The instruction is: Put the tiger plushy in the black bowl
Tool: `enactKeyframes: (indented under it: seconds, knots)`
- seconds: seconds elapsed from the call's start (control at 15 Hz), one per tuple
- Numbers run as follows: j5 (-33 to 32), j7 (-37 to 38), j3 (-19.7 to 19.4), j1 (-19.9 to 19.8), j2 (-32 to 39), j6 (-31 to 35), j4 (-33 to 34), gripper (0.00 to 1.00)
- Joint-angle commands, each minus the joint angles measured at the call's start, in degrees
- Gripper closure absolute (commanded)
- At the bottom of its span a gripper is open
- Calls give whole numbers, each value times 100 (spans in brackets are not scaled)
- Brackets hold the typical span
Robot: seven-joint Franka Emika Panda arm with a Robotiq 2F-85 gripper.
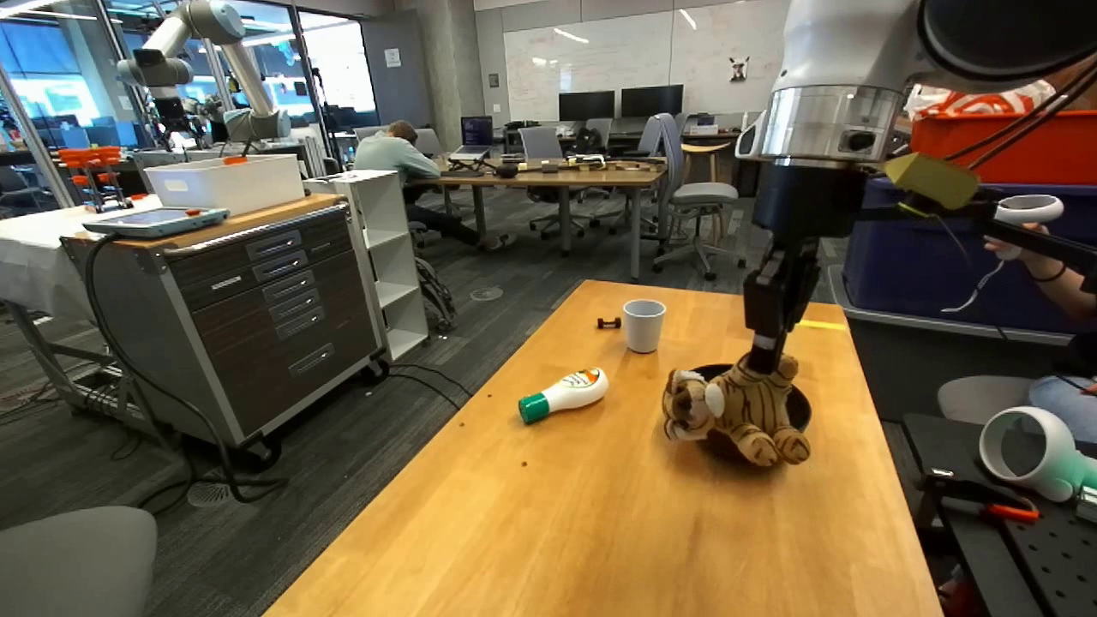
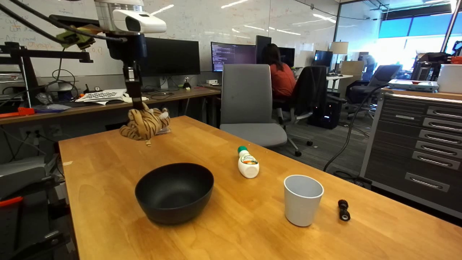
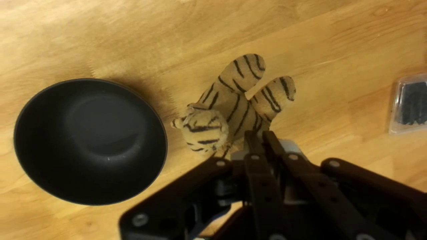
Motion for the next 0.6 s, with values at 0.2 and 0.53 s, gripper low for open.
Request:
enactKeyframes:
  seconds: [0.2,0.53]
  knots:
    - [-230,157,-169,-414,-2,-213,373,92]
    - [-639,408,-255,-778,343,-222,572,92]
